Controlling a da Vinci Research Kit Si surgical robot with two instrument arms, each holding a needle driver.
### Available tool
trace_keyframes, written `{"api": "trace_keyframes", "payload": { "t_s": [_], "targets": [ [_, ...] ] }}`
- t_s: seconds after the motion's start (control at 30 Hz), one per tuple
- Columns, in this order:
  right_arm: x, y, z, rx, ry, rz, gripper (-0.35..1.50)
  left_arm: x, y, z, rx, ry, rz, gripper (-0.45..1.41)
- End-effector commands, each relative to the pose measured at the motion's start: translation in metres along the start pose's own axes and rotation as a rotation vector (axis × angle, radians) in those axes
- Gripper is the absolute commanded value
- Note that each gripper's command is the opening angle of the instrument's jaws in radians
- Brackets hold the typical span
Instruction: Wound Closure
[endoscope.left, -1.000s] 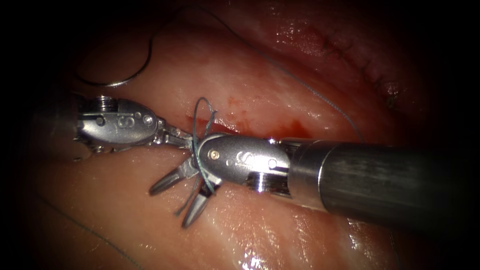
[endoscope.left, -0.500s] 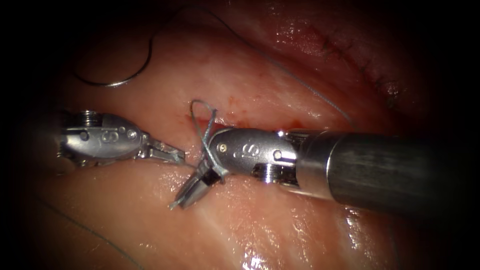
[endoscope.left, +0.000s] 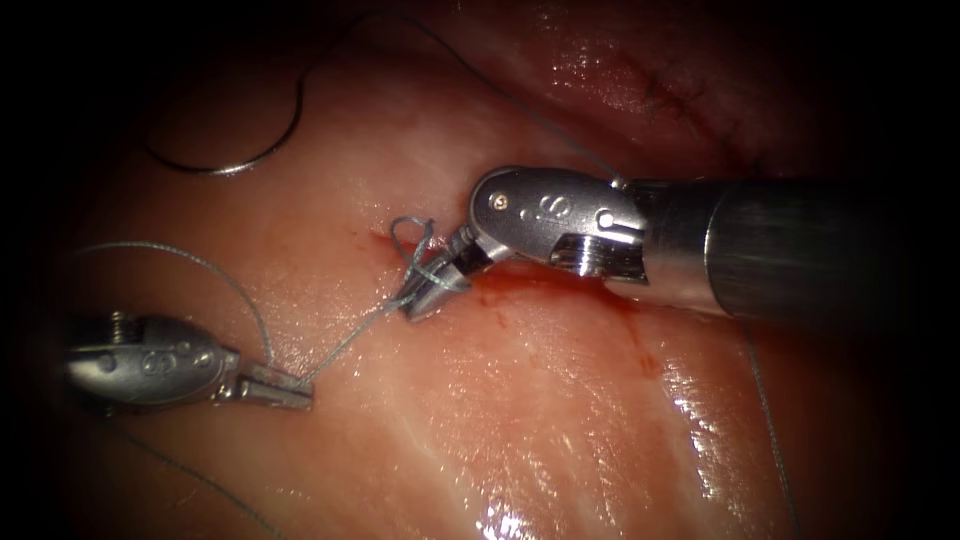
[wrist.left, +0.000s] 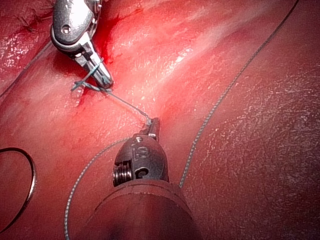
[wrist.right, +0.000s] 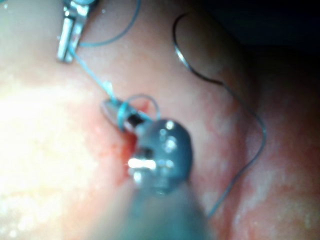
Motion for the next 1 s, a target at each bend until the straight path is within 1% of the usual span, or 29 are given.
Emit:
{"api": "trace_keyframes", "payload": {
  "t_s": [0.03, 0.17, 0.23, 0.43, 0.53, 0.67, 0.73, 0.87, 1.0],
  "targets": [
    [-0.0009, 0.0012, -0.0001, -0.019, 0.002, 0.002, -0.35, -0.0007, 0.0009, 0.0013, -0.001, -0.001, 0.001, -0.45],
    [-0.0017, 0.0021, -0.0015, -0.059, 0.005, 0.012, -0.35, -0.0010, 0.0027, 0.0012, -0.001, -0.010, -0.002, -0.45],
    [-0.0023, 0.0027, -0.0028, -0.090, 0.009, 0.016, -0.35, -0.0010, 0.0044, 0.0005, -0.004, -0.010, 0.001, -0.45],
    [-0.0031, 0.0030, -0.0041, -0.114, 0.001, 0.015, -0.35, -0.0005, 0.0070, -0.0006, -0.007, -0.009, 0.005, -0.45],
    [-0.0035, 0.0031, -0.0048, -0.119, -0.002, 0.008, -0.35, -0.0005, 0.0088, -0.0020, 0.000, -0.014, 0.010, -0.45],
    [-0.0034, 0.0031, -0.0050, -0.123, -0.003, 0.006, -0.35, -0.0010, 0.0101, -0.0036, 0.009, -0.020, 0.012, -0.45],
    [-0.0033, 0.0032, -0.0050, -0.138, -0.003, 0.008, -0.35, -0.0015, 0.0110, -0.0050, 0.022, -0.028, 0.013, -0.45],
    [-0.0032, 0.0033, -0.0052, -0.140, 0.001, 0.011, -0.35, -0.0021, 0.0115, -0.0058, 0.026, -0.034, 0.004, -0.45],
    [-0.0026, 0.0039, -0.0059, -0.185, 0.013, 0.032, -0.35, -0.0026, 0.0119, -0.0063, 0.028, -0.039, -0.005, -0.45]
  ]
}}
